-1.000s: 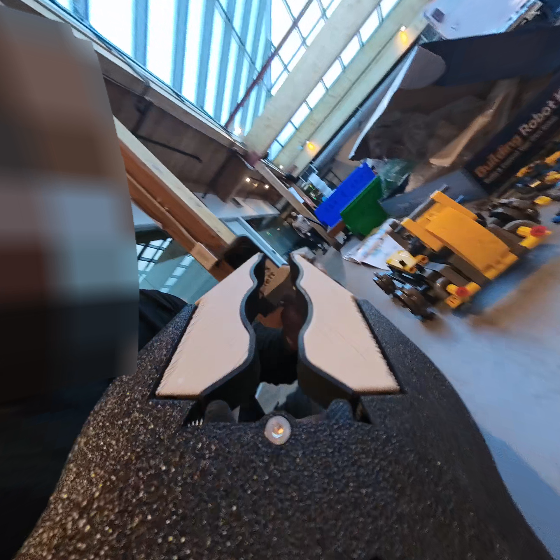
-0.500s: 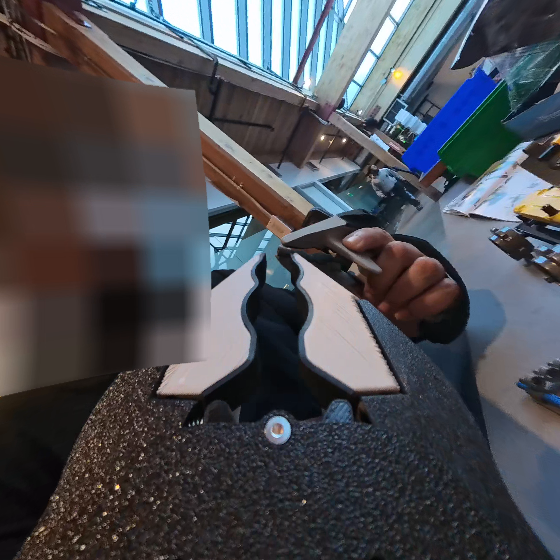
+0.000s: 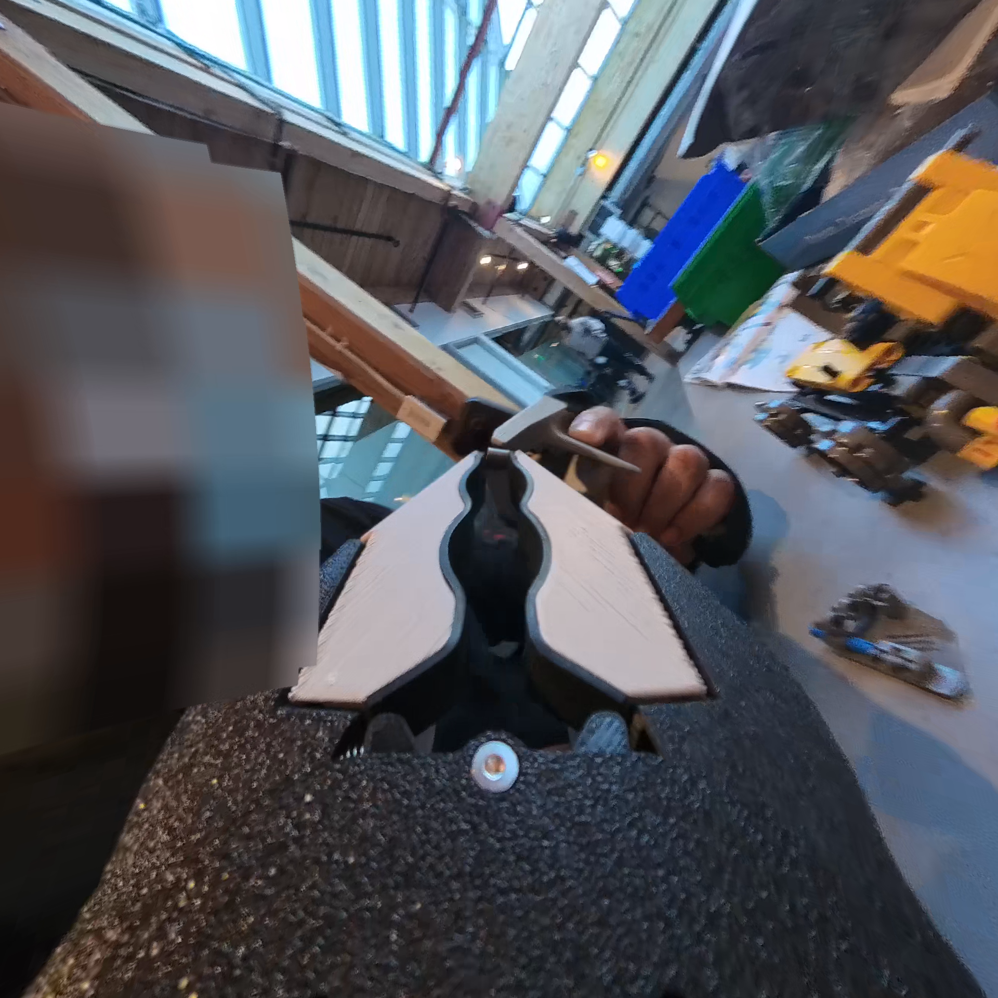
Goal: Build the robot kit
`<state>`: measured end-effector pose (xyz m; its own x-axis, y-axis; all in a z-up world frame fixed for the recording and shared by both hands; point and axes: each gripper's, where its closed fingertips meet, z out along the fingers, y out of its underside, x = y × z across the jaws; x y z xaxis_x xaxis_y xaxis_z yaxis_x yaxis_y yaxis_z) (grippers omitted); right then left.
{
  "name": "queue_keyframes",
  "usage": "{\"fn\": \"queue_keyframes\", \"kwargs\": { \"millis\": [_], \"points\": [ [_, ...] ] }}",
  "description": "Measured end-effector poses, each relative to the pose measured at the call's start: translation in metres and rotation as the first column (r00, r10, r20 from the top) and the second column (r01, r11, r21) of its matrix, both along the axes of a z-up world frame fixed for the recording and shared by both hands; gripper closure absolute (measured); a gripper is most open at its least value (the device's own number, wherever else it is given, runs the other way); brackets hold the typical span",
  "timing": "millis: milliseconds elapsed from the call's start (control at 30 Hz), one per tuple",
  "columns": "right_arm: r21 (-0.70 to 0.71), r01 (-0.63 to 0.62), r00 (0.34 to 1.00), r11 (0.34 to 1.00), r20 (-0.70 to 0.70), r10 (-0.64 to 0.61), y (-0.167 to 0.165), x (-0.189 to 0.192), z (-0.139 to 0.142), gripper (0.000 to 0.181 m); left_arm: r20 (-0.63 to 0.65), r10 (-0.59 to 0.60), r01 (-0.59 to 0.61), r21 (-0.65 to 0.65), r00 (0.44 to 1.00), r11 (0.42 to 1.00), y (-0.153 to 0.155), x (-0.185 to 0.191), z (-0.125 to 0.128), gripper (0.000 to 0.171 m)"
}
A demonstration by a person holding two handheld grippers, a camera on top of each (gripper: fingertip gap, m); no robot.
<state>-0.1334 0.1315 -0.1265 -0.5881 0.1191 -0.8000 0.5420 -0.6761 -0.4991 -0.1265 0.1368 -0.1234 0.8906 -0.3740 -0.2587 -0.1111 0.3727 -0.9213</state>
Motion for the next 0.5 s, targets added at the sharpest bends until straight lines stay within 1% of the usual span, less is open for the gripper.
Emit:
{"fn": "queue_keyframes", "kwargs": {
  "millis": [33, 100, 133, 167, 200, 233, 267, 300, 333, 367, 433, 500],
  "points": [
    [0.046, 0.034, 0.999, 0.998, 0.016, -0.035, 0.003, -0.003, -0.005, 0.173, -0.023, 0.037, -0.038, -0.034, 0.999, 0.999, 0.003, -0.003, -0.005, 0.167],
    [0.198, 0.125, 0.99, 0.972, 0.044, -0.136, 0.012, -0.01, -0.018, 0.173, -0.047, 0.095, -0.099, -0.113, 0.994, 0.989, 0.007, -0.012, -0.015, 0.164],
    [0.307, 0.174, 0.978, 0.935, 0.055, -0.2, 0.019, -0.013, -0.028, 0.173, -0.046, 0.119, -0.125, -0.14, 0.992, 0.982, 0.008, -0.018, -0.016, 0.155],
    [0.413, 0.213, 0.965, 0.886, 0.057, -0.258, 0.027, -0.014, -0.038, 0.173, -0.04, 0.152, -0.156, -0.165, 0.988, 0.974, 0.009, -0.026, -0.017, 0.148],
    [0.509, 0.242, 0.949, 0.826, 0.053, -0.311, 0.035, -0.015, -0.046, 0.173, -0.037, 0.184, -0.188, -0.212, 0.982, 0.959, 0.013, -0.036, -0.02, 0.149],
    [0.603, 0.262, 0.932, 0.753, 0.046, -0.361, 0.044, -0.015, -0.056, 0.173, -0.044, 0.187, -0.191, -0.304, 0.981, 0.933, 0.017, -0.042, -0.03, 0.149],
    [0.68, 0.263, 0.919, 0.685, 0.04, -0.392, 0.05, -0.014, -0.064, 0.174, -0.047, 0.144, -0.151, -0.409, 0.988, 0.9, 0.019, -0.04, -0.042, 0.144],
    [0.733, 0.249, 0.914, 0.633, 0.039, -0.404, 0.053, -0.012, -0.071, 0.173, -0.043, 0.096, -0.105, -0.5, 0.994, 0.86, 0.018, -0.037, -0.055, 0.143],
    [0.772, 0.231, 0.91, 0.592, 0.043, -0.412, 0.054, -0.011, -0.078, 0.174, -0.052, 0.088, -0.102, -0.58, 0.995, 0.808, 0.018, -0.037, -0.069, 0.143],
    [0.805, 0.209, 0.907, 0.555, 0.052, -0.417, 0.055, -0.01, -0.085, 0.173, -0.082, 0.099, -0.128, -0.646, 0.992, 0.752, 0.017, -0.041, -0.083, 0.142],
    [0.852, 0.17, 0.906, 0.495, 0.063, -0.419, 0.055, -0.01, -0.098, 0.174, -0.15, 0.086, -0.17, -0.729, 0.985, 0.663, 0.011, -0.042, -0.109, 0.136],
    [0.886, 0.136, 0.904, 0.443, 0.071, -0.421, 0.054, -0.011, -0.108, 0.173, -0.203, 0.084, -0.212, -0.769, 0.976, 0.603, 0.007, -0.044, -0.126, 0.133]
  ]
}}
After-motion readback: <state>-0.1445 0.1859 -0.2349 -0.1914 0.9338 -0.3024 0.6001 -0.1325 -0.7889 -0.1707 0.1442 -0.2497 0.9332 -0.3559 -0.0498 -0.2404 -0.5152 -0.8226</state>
